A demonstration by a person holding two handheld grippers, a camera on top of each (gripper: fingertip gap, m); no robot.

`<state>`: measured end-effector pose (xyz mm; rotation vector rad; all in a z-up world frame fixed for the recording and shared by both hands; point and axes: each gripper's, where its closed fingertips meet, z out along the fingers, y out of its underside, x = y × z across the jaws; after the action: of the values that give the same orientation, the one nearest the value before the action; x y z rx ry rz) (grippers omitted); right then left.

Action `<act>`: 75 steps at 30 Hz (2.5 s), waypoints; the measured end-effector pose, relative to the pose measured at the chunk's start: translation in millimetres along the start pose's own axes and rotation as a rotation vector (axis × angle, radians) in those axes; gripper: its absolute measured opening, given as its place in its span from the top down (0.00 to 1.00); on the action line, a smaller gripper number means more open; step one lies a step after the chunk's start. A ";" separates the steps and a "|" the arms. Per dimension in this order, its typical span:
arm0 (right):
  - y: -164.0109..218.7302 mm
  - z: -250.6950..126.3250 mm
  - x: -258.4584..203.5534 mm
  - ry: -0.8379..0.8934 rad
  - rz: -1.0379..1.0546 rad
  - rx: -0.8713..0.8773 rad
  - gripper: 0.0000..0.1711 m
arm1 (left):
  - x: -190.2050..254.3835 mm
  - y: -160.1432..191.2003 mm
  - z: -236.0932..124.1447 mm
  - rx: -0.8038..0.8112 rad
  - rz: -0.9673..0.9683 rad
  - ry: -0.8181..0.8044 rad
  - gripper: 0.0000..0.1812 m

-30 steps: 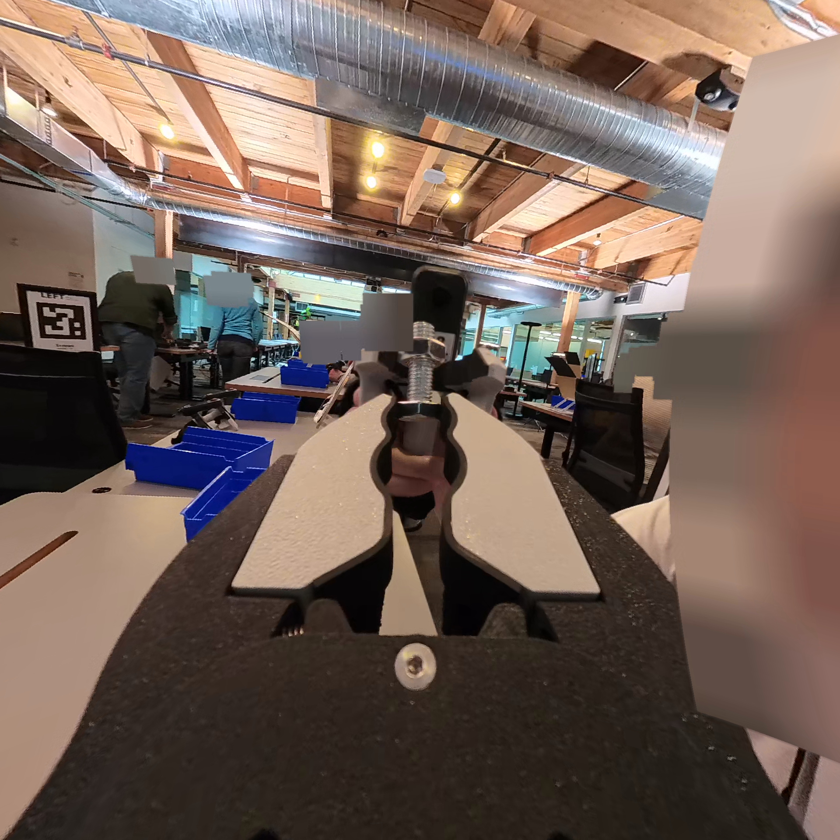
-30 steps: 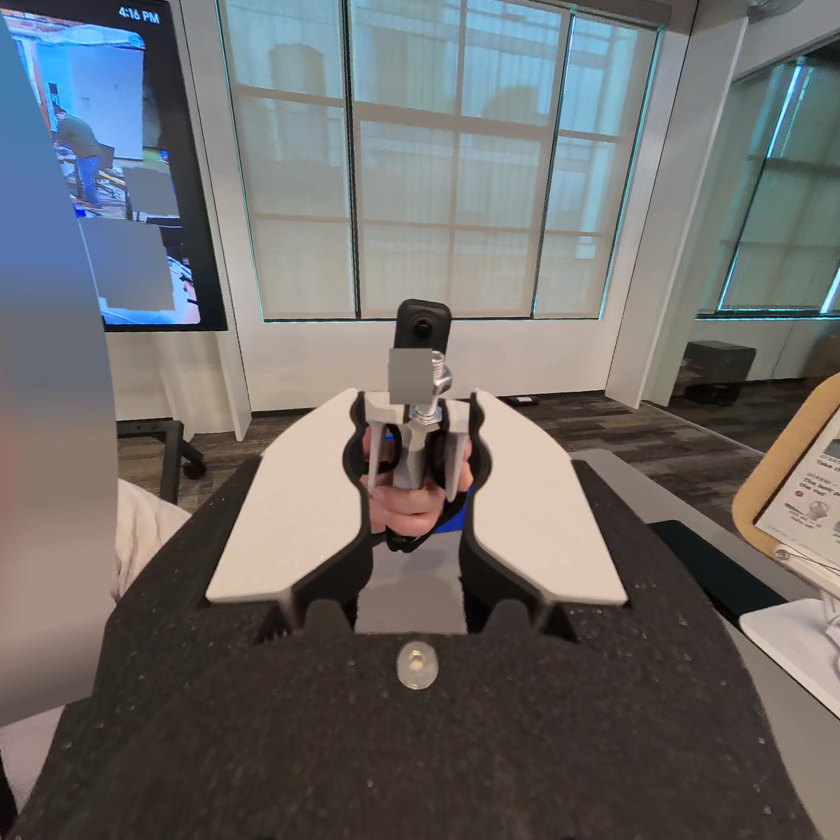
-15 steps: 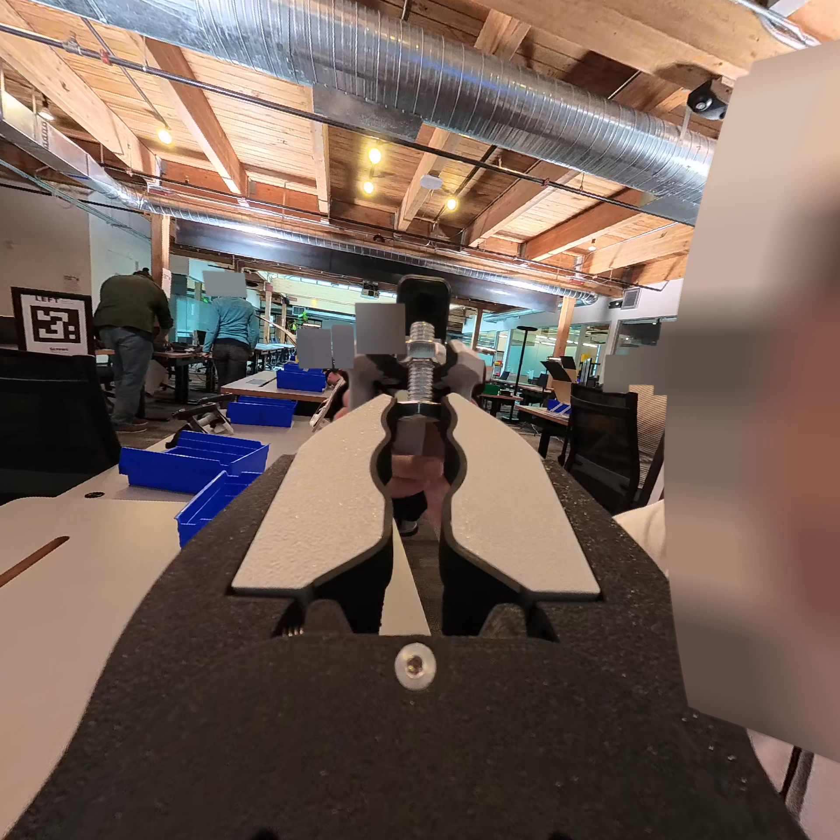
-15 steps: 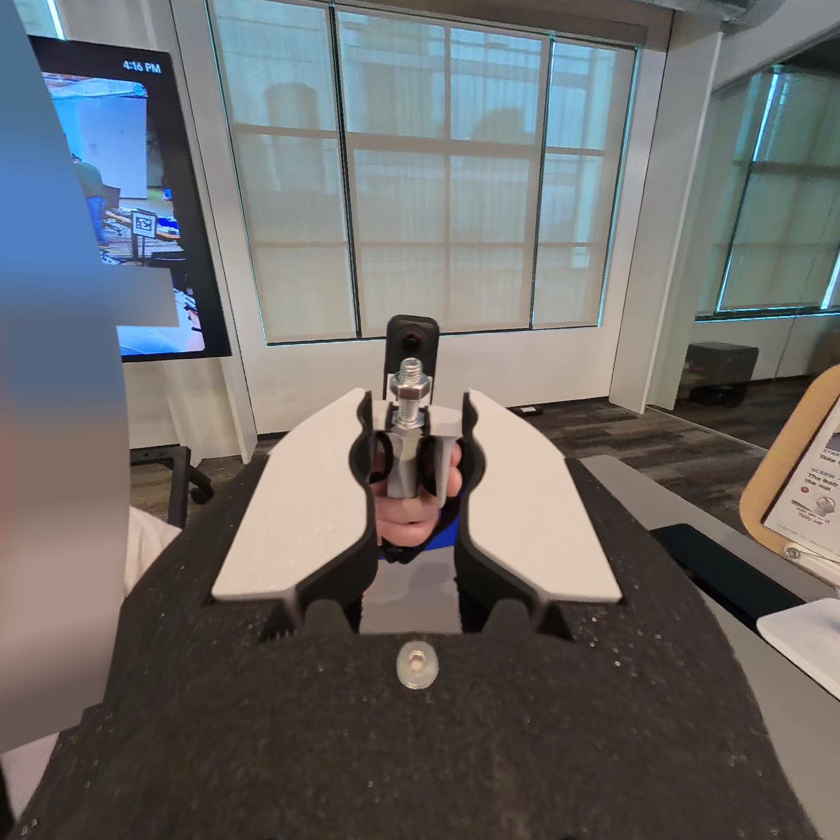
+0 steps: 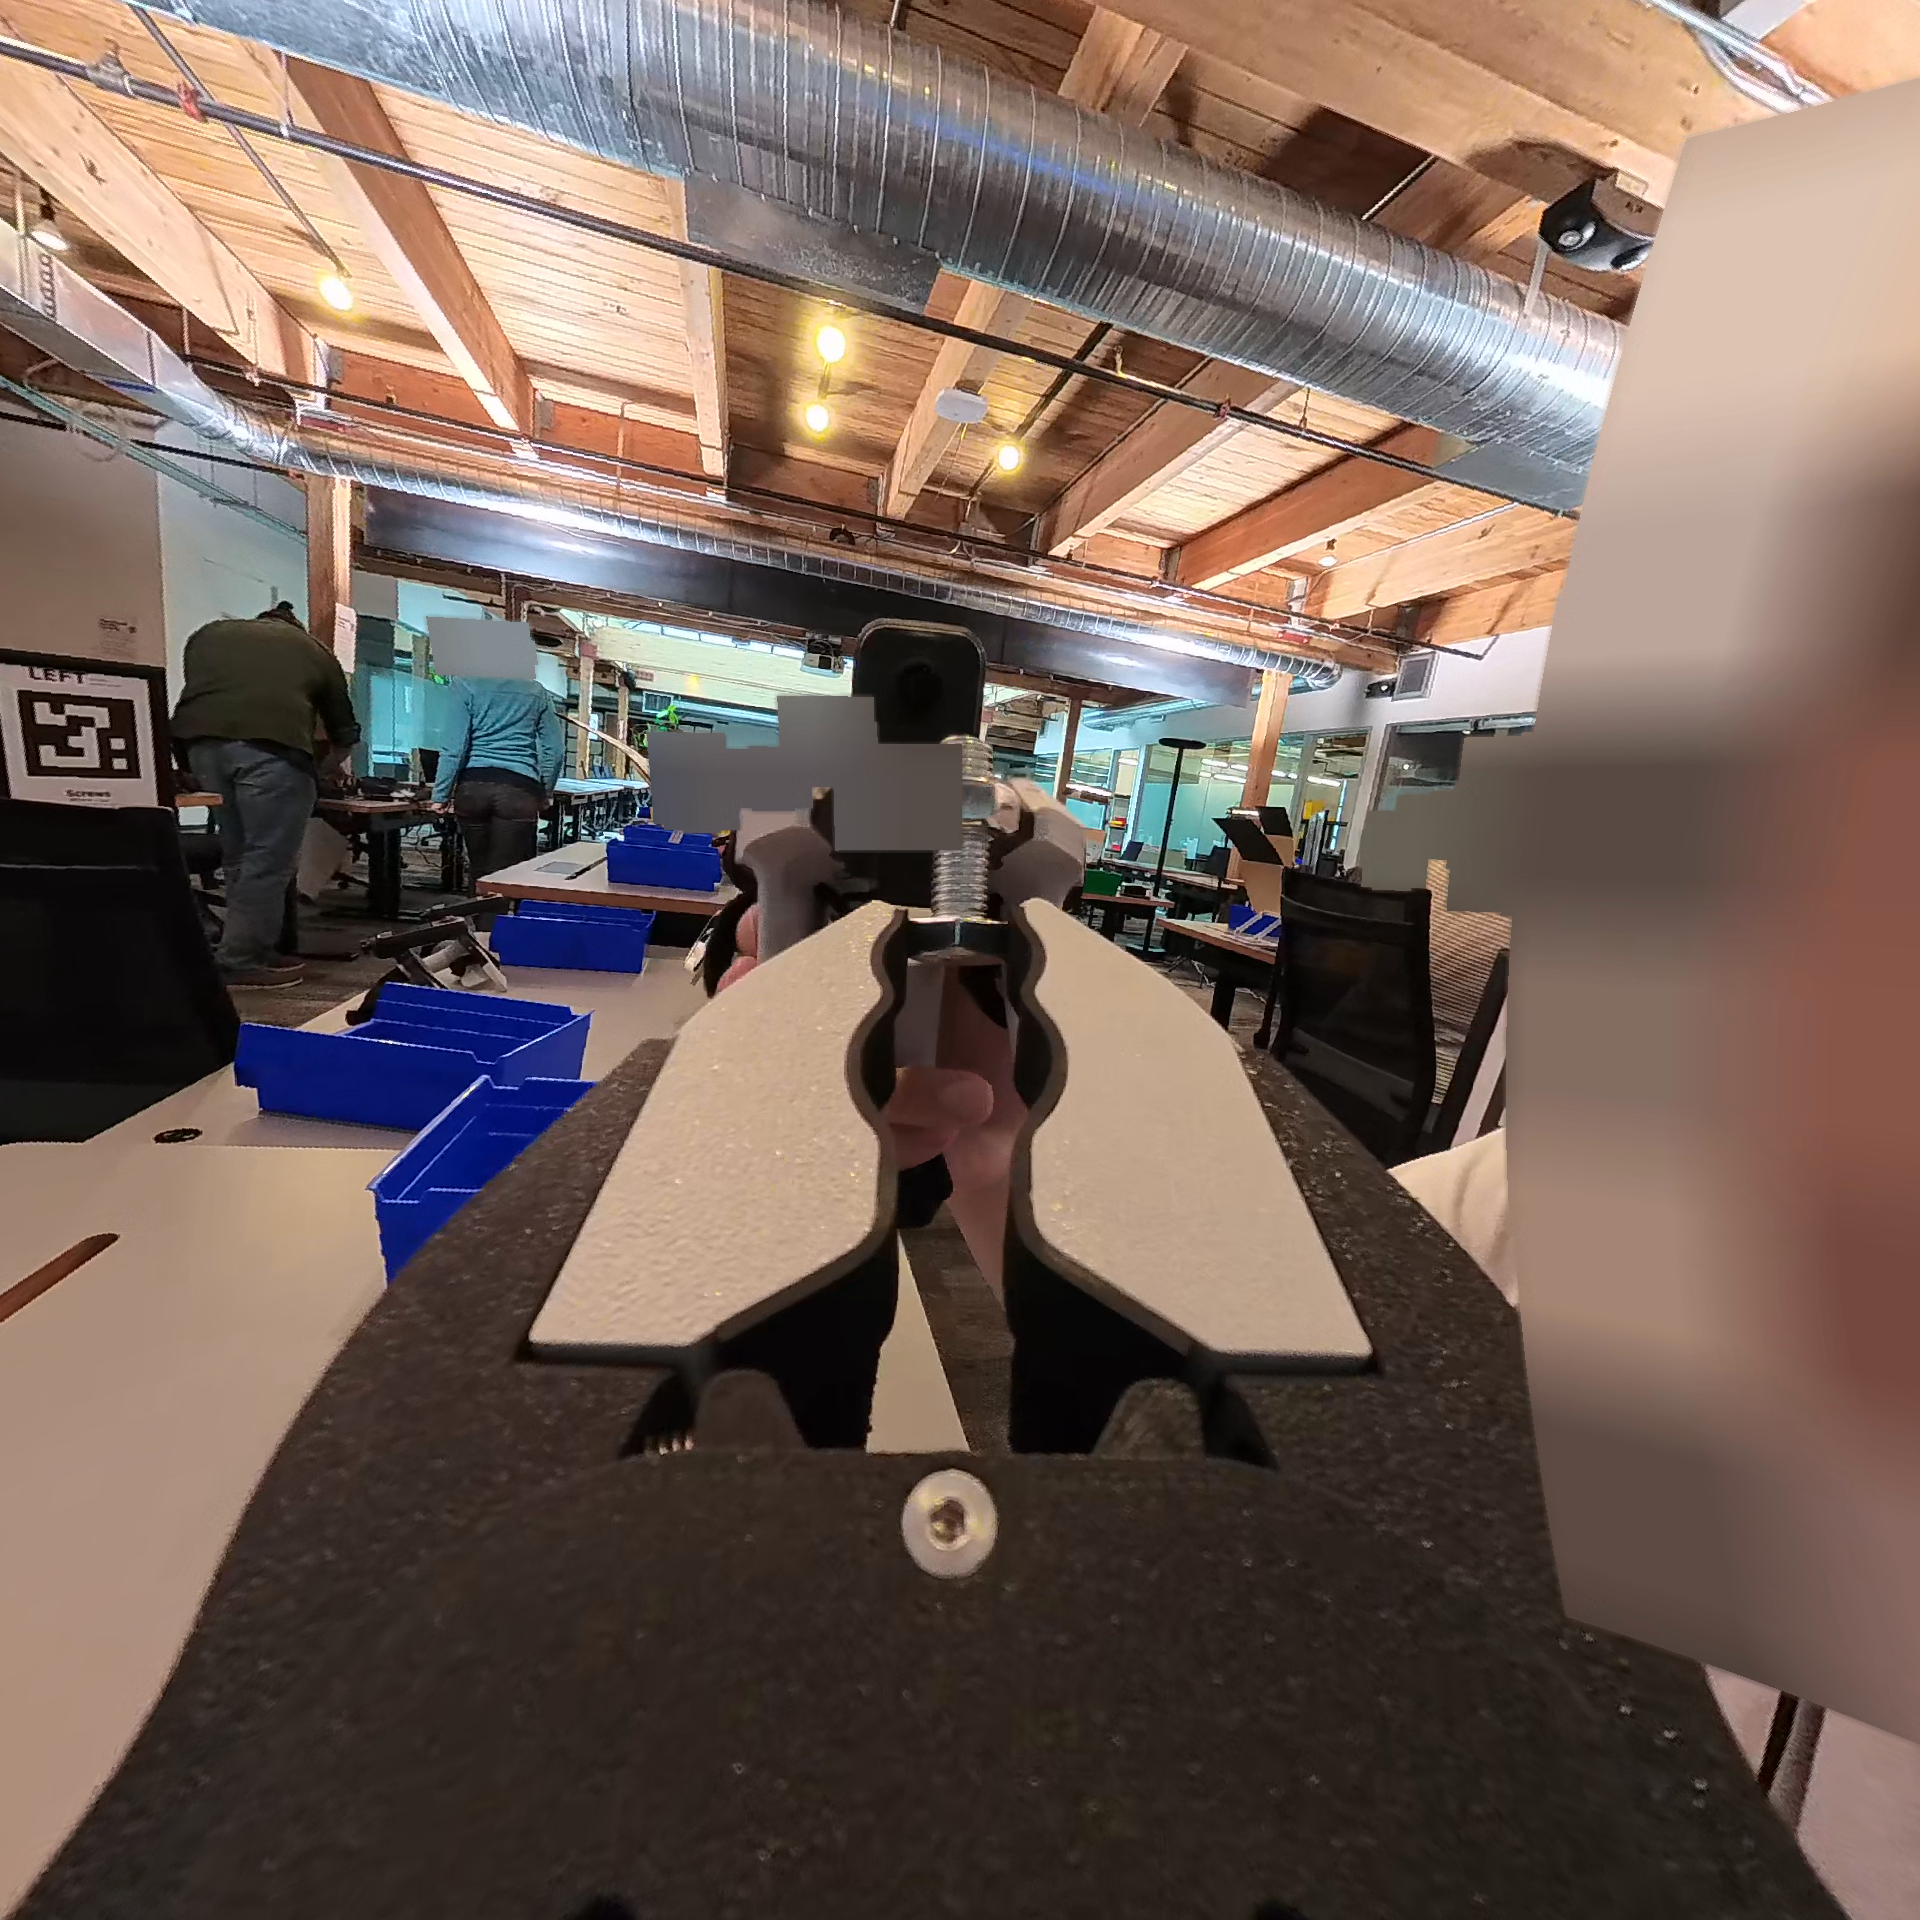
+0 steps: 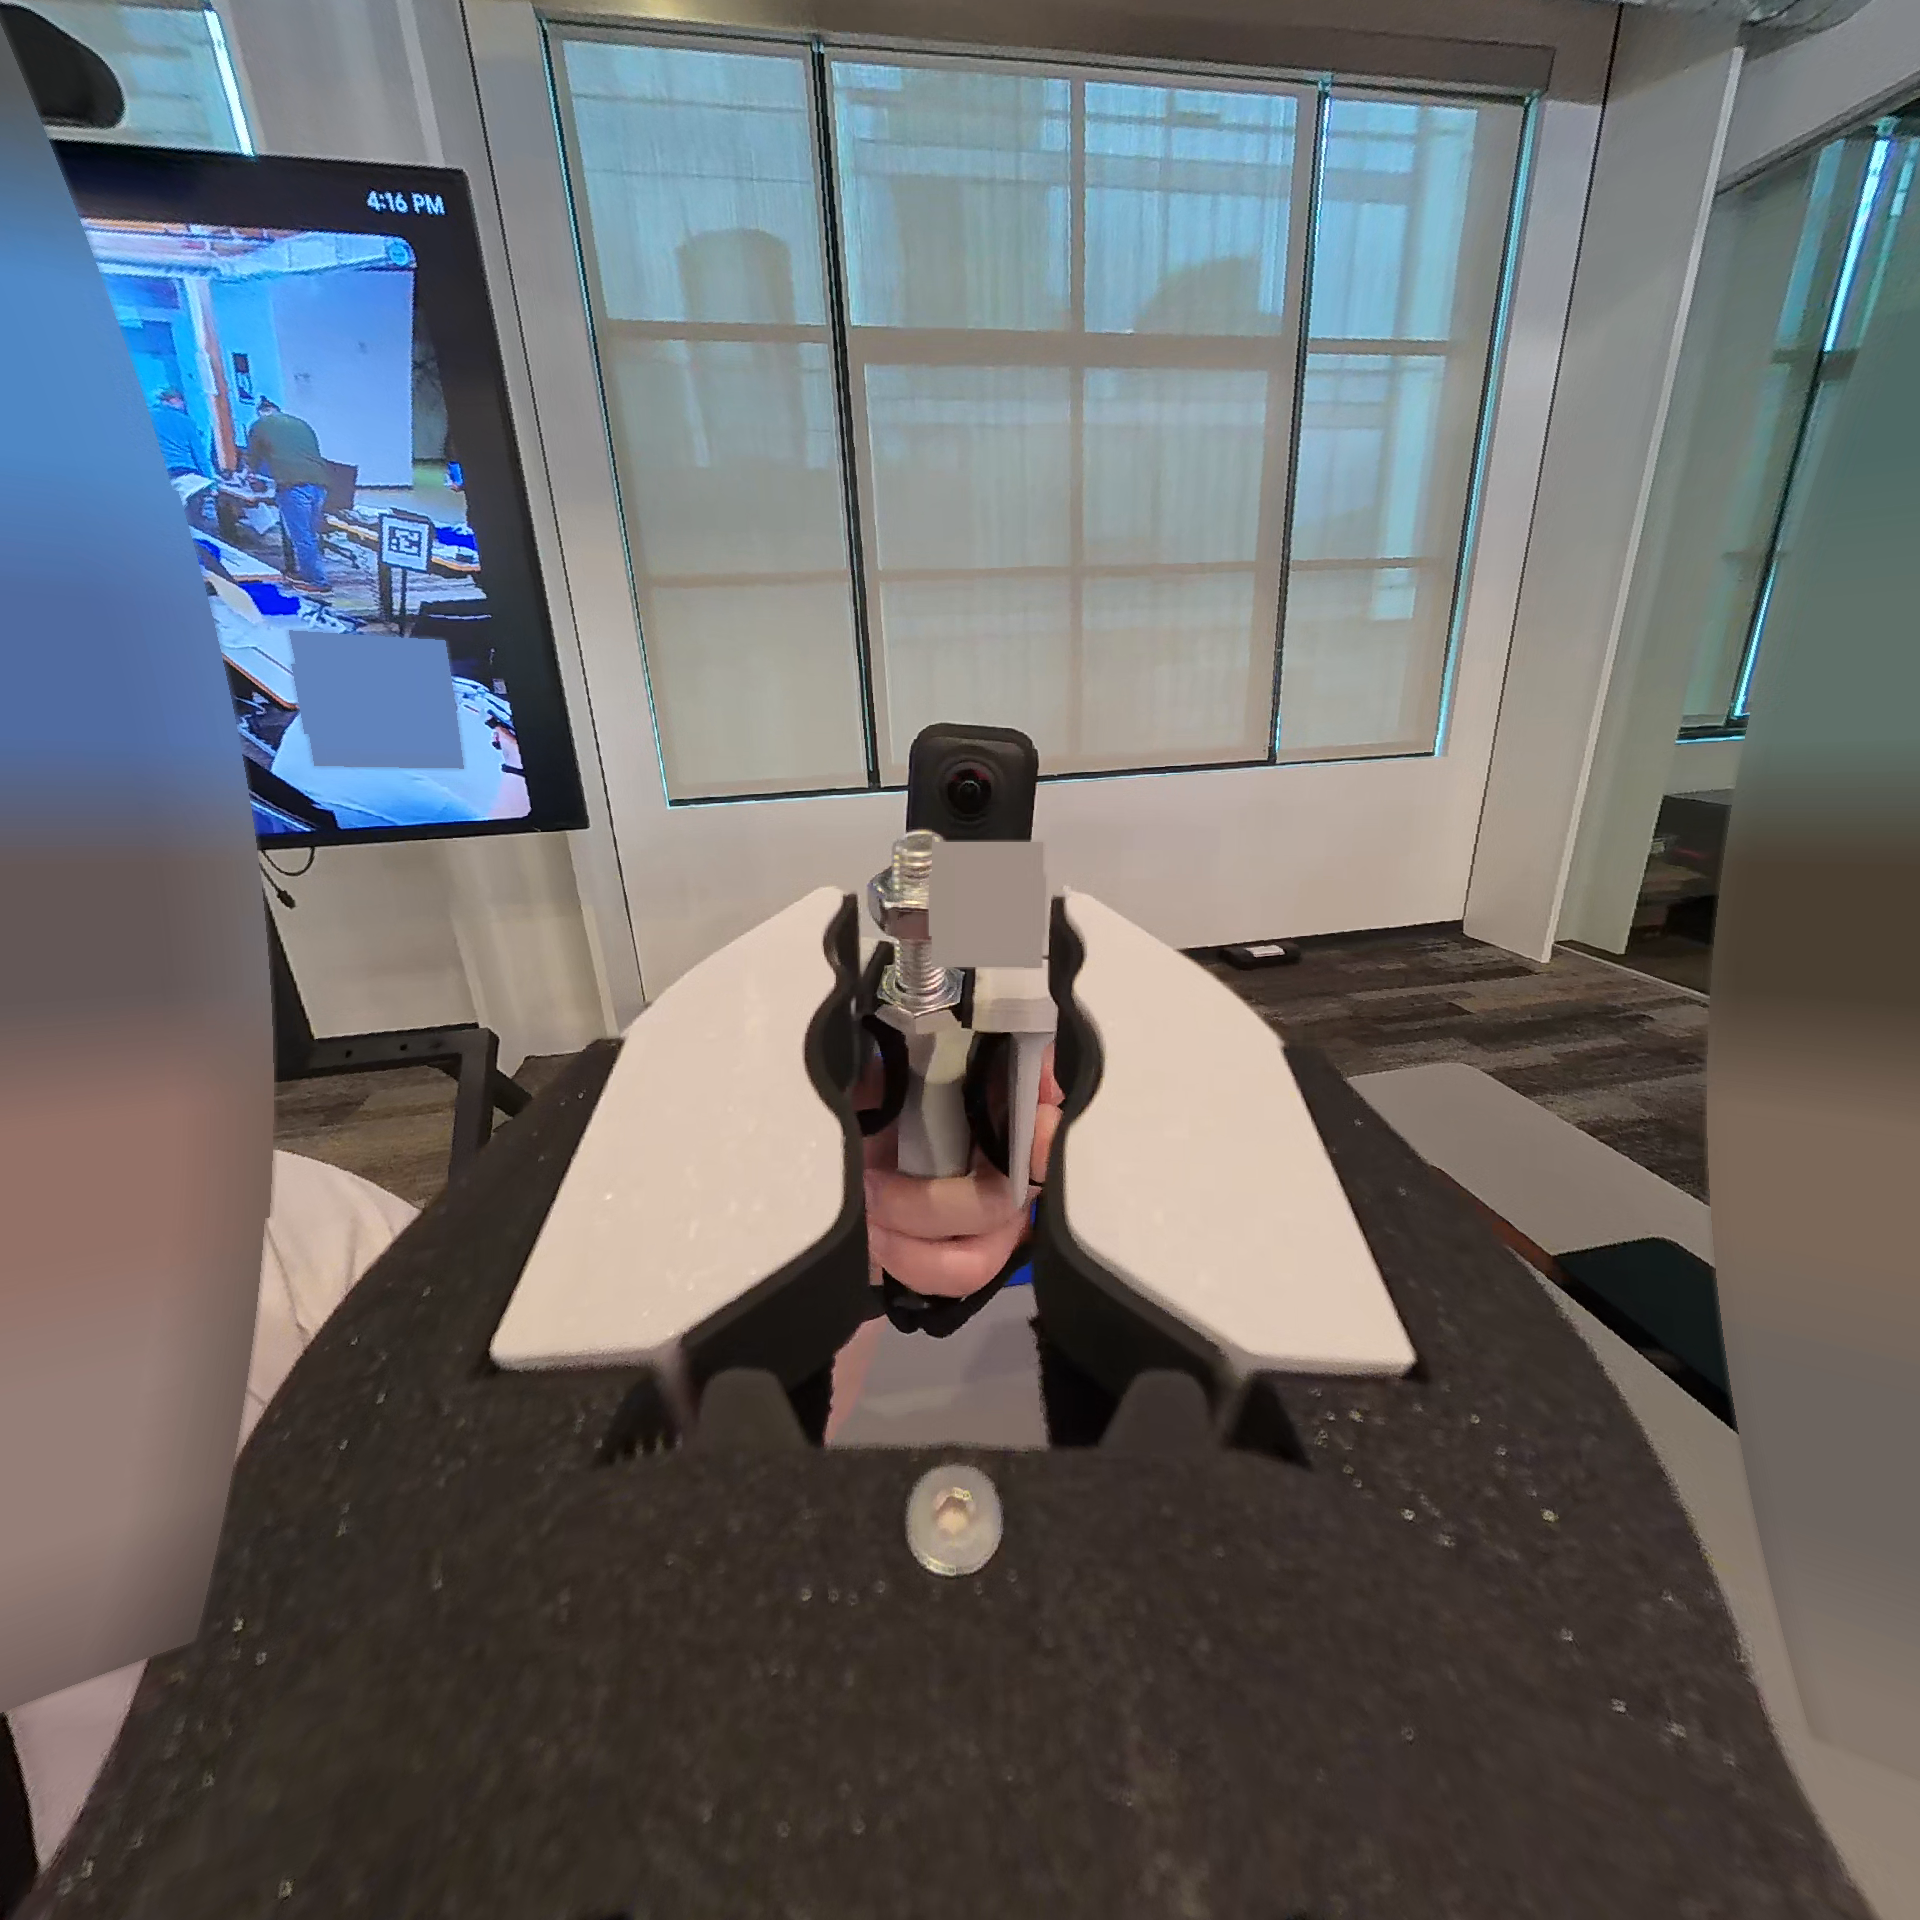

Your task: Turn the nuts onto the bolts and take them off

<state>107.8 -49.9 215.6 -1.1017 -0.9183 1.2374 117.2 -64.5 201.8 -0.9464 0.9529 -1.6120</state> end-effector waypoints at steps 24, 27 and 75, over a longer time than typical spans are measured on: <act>2.0 0.7 0.9 0.037 -0.016 0.012 0.90 | -8.3 2.6 1.8 -0.017 0.065 -0.089 0.90; 2.4 -3.1 7.8 0.051 0.012 0.023 0.90 | -11.3 1.5 0.9 -0.005 0.069 -0.115 0.86; 184.1 -555.6 222.4 1.256 0.777 -1.211 0.90 | -61.2 41.4 -6.8 -0.261 0.070 -0.459 0.84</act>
<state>624.2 94.6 -107.8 -2.8800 -0.0919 0.1256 137.7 -12.1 153.5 -1.3749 0.8695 -1.1541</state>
